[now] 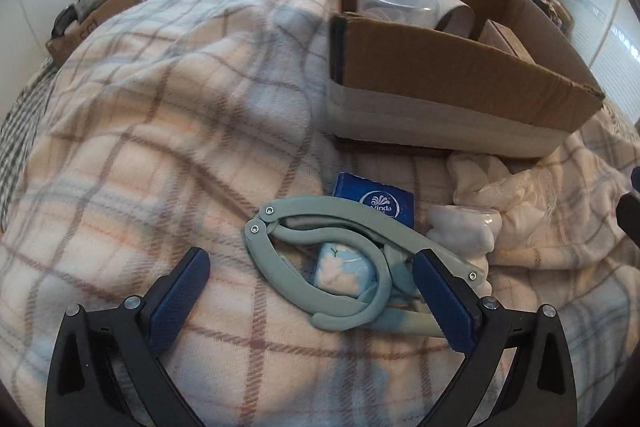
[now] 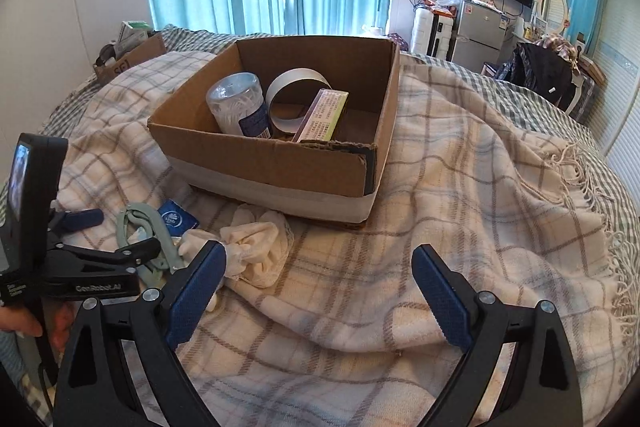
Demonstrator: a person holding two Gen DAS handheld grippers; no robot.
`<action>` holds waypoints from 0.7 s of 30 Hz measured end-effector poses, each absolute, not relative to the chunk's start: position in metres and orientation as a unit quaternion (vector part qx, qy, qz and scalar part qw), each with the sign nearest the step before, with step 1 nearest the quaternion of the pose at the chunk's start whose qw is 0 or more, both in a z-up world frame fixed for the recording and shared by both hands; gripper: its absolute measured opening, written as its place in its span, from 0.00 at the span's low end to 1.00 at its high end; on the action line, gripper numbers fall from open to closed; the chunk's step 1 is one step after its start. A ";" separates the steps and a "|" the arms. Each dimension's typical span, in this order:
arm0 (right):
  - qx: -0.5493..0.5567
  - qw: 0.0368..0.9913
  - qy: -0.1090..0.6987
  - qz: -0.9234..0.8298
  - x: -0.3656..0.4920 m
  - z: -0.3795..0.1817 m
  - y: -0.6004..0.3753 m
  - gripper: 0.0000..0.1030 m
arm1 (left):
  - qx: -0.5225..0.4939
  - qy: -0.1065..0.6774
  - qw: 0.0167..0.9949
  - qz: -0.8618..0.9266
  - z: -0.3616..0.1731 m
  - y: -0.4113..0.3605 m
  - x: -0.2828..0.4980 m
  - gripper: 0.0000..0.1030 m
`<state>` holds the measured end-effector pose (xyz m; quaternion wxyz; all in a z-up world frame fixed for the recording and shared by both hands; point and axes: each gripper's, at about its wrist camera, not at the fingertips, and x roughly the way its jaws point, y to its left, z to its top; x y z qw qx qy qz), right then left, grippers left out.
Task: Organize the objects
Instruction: 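Grasp the pale green folding hanger with the left tool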
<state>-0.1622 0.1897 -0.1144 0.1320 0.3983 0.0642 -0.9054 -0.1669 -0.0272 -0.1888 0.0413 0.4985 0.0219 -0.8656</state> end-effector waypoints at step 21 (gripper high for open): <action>0.406 0.126 0.065 -0.903 -0.161 -0.120 0.187 0.92 | 0.502 0.081 -0.101 -0.855 -0.195 -0.003 -0.144 0.56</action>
